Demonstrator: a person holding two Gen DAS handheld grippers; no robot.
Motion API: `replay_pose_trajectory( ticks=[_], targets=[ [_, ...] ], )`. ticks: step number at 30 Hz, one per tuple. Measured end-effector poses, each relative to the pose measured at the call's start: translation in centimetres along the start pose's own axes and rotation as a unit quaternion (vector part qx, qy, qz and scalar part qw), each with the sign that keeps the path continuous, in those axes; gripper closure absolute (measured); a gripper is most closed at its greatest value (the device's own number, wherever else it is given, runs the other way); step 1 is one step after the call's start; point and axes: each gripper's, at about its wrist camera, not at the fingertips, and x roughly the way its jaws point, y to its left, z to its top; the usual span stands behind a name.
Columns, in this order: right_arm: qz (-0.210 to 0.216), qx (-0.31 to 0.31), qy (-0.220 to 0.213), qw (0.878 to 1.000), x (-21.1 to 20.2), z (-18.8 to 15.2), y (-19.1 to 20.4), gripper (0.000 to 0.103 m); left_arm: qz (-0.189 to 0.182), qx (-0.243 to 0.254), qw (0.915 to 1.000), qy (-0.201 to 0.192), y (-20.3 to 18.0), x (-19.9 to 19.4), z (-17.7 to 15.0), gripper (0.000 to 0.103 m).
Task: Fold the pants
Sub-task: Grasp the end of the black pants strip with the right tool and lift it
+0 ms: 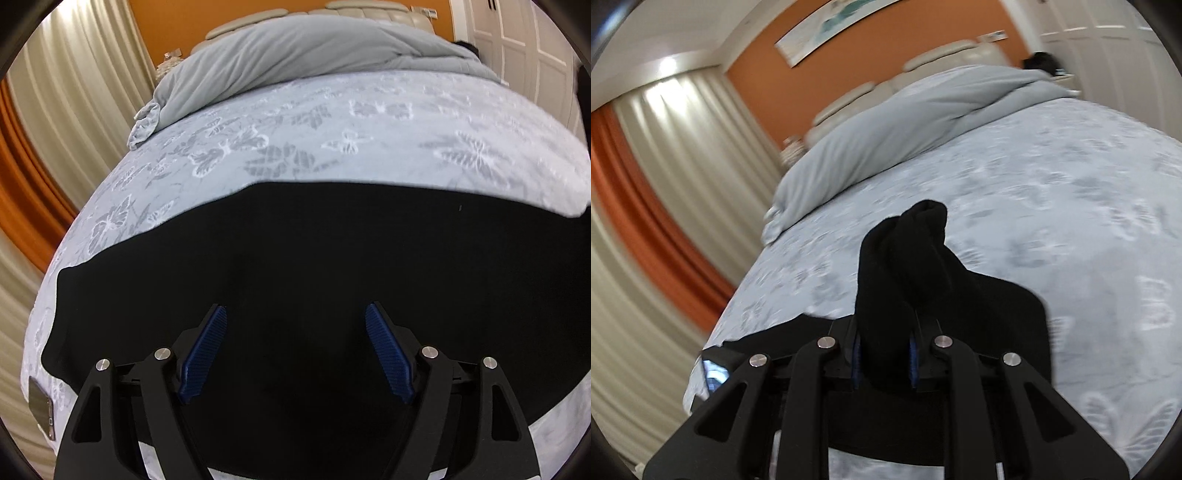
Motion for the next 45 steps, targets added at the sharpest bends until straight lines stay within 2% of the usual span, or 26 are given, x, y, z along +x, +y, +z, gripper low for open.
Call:
replay_pose_trajectory(
  ticks=[4,11,22,30,33,36,37,38,39,40,41,43,45],
  targets=[
    [0.023,-0.019,0.032,0.999,3.1,-1.0,3.1,0.086,0.000,0.000,1.0000,-0.003,0.6,-0.5,-0.3,0.028],
    [0.055,-0.051,0.070,0.995,7.9,-2.9,7.8,0.086,-0.011,-0.033,0.9994,0.001,3.7,-1.2,-0.4,0.027],
    [0.064,-0.105,0.148,0.981,14.4,-8.1,12.4,0.086,0.004,-0.108,0.9941,0.012,12.2,-1.6,-1.8,0.027],
    [0.058,-0.144,0.196,0.968,19.0,-11.7,14.4,0.085,0.017,-0.126,0.9917,0.015,15.5,-1.6,-3.0,0.027],
    [0.056,-0.159,0.223,0.960,20.2,-13.1,14.4,0.082,0.004,-0.129,0.9914,0.017,16.1,-1.7,-3.3,0.027],
    [0.056,-0.162,0.238,0.956,18.7,-12.1,14.7,0.080,-0.032,-0.140,0.9895,0.019,16.6,-1.9,-3.3,0.027],
    [0.062,-0.160,0.237,0.956,18.0,-11.4,14.7,0.078,-0.048,-0.149,0.9875,0.020,16.8,-2.0,-3.2,0.027],
    [0.070,-0.157,0.215,0.961,16.0,-10.0,14.5,0.071,-0.080,-0.167,0.9826,0.021,17.1,-2.2,-3.0,0.027],
    [0.067,-0.156,0.189,0.967,14.6,-8.9,14.1,0.059,-0.099,-0.176,0.9792,0.021,17.2,-2.3,-2.9,0.025],
    [0.056,-0.153,0.158,0.974,12.9,-7.6,13.5,0.028,-0.134,-0.190,0.9723,0.024,17.3,-2.5,-2.6,0.023],
    [0.046,-0.148,0.126,0.980,11.3,-6.5,12.6,0.016,-0.158,-0.200,0.9667,0.026,17.2,-2.5,-2.4,0.023],
    [0.021,-0.132,0.092,0.987,8.5,-4.3,9.7,0.016,-0.198,-0.216,0.9558,0.029,16.6,-2.6,-2.0,0.021],
    [-0.011,-0.100,0.078,0.992,6.9,-3.0,6.7,0.017,-0.211,-0.222,0.9514,0.033,15.7,-2.6,-1.5,0.019]
  ],
)
